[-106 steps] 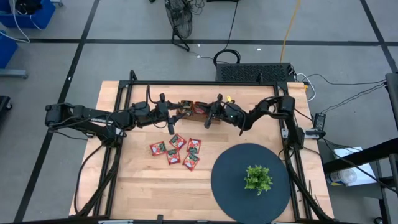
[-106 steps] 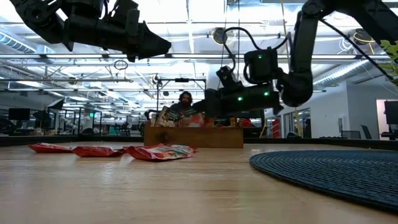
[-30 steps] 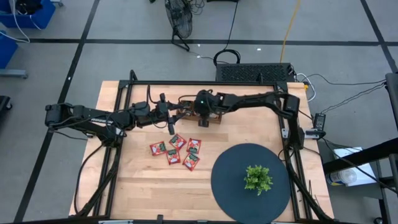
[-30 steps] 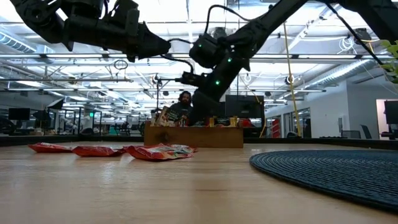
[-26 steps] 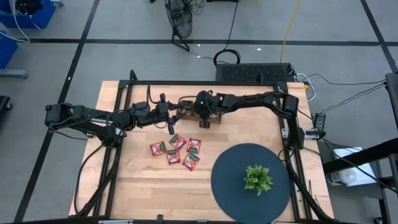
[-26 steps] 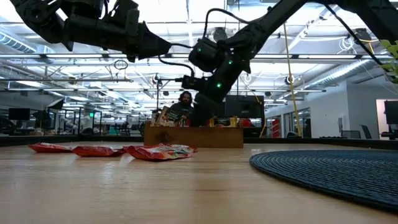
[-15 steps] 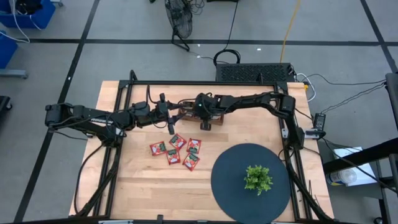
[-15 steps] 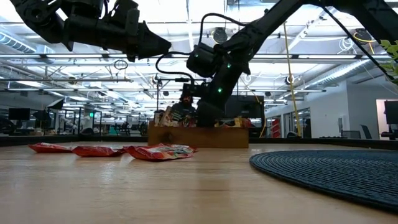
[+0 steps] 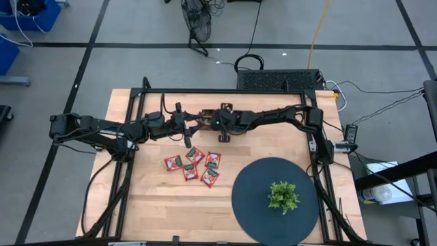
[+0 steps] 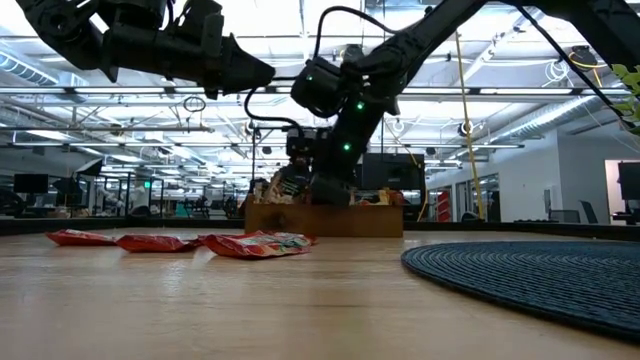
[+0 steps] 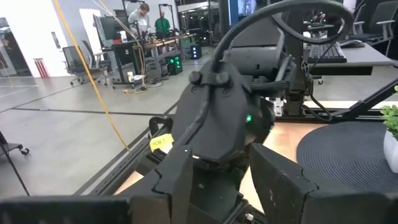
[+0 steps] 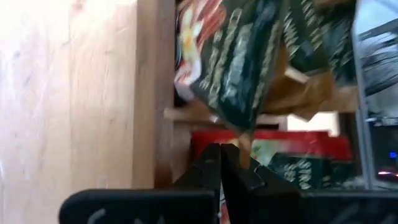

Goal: Pick & Place Tea
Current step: Put the red tea bag into the middle section wooden organizer

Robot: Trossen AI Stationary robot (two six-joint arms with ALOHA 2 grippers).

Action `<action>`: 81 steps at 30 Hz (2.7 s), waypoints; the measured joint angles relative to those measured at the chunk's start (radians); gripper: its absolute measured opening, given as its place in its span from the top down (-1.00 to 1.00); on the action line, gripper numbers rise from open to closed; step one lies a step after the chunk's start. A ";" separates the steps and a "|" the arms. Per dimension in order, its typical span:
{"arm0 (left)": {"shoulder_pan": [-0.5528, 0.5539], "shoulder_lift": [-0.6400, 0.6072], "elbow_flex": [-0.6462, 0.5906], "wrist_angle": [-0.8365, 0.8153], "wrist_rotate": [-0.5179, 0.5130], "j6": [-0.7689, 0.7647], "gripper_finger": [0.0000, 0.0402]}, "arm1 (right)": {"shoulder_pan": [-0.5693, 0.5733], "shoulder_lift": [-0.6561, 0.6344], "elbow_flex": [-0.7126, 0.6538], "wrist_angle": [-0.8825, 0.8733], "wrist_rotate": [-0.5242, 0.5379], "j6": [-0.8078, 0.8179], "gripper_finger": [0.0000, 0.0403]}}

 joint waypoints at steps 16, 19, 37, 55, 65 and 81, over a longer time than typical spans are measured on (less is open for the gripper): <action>0.000 0.000 0.000 0.000 0.000 0.000 0.15 | 0.057 -0.117 -0.009 -0.170 0.033 0.134 1.00; 0.000 0.000 0.000 0.001 0.000 0.000 0.18 | 0.082 -0.195 -0.074 -0.176 -0.058 0.203 1.00; 0.000 0.000 0.000 0.005 0.010 -0.001 0.11 | 0.256 -0.397 -0.785 0.986 -0.399 0.333 0.63; -0.004 0.000 0.000 -0.022 0.033 -0.032 0.21 | 0.147 -0.060 -0.381 0.530 -0.441 0.282 -0.04; -0.005 0.000 0.000 -0.053 0.034 -0.031 0.17 | 0.139 -0.033 -0.372 0.507 -0.633 0.364 -0.04; -0.004 0.000 0.000 -0.054 0.034 -0.031 0.21 | 0.222 -0.016 -0.373 0.527 -0.380 0.346 0.11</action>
